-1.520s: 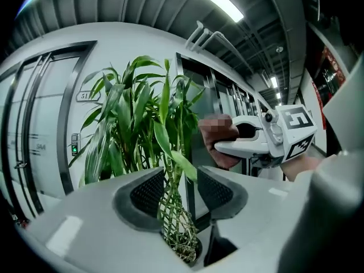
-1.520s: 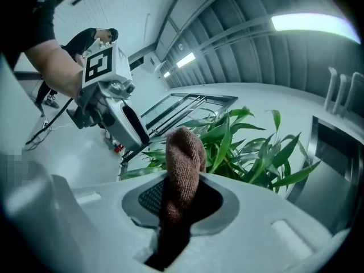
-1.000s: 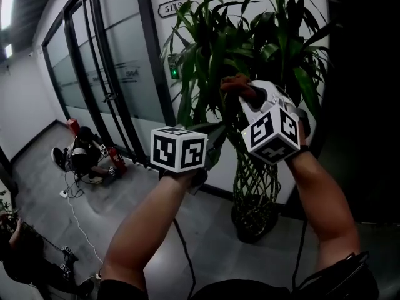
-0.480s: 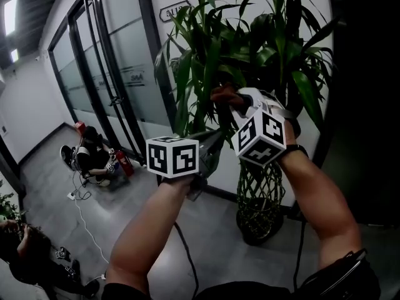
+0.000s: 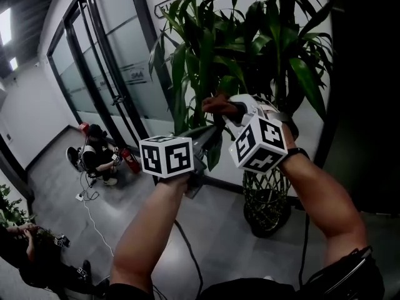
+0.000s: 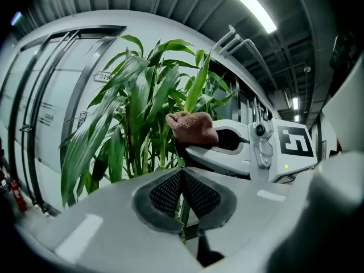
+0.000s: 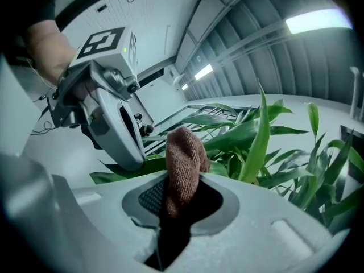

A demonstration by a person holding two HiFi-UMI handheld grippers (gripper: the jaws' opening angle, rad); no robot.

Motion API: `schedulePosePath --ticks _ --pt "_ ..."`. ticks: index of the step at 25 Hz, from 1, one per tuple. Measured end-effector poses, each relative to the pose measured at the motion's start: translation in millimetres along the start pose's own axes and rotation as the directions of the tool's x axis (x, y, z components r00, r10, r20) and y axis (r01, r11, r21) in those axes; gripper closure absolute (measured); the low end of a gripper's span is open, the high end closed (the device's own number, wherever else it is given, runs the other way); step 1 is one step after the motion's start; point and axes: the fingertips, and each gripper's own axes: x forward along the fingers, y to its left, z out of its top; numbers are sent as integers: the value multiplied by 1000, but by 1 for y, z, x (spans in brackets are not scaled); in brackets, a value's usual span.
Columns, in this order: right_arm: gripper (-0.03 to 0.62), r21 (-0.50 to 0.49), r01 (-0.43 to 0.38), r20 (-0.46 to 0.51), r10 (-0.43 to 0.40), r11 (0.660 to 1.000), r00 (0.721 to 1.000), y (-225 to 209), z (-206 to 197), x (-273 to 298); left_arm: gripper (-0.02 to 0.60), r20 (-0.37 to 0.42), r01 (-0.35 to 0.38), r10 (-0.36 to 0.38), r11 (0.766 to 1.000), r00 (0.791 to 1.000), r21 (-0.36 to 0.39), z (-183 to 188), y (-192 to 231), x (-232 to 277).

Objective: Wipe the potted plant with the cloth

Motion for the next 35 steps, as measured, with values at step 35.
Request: schedulePosePath --ticks 35 --pt "525 7 159 -3 -159 987 987 -64 -8 10 563 2 -45 45 995 999 94 9 1 -6"
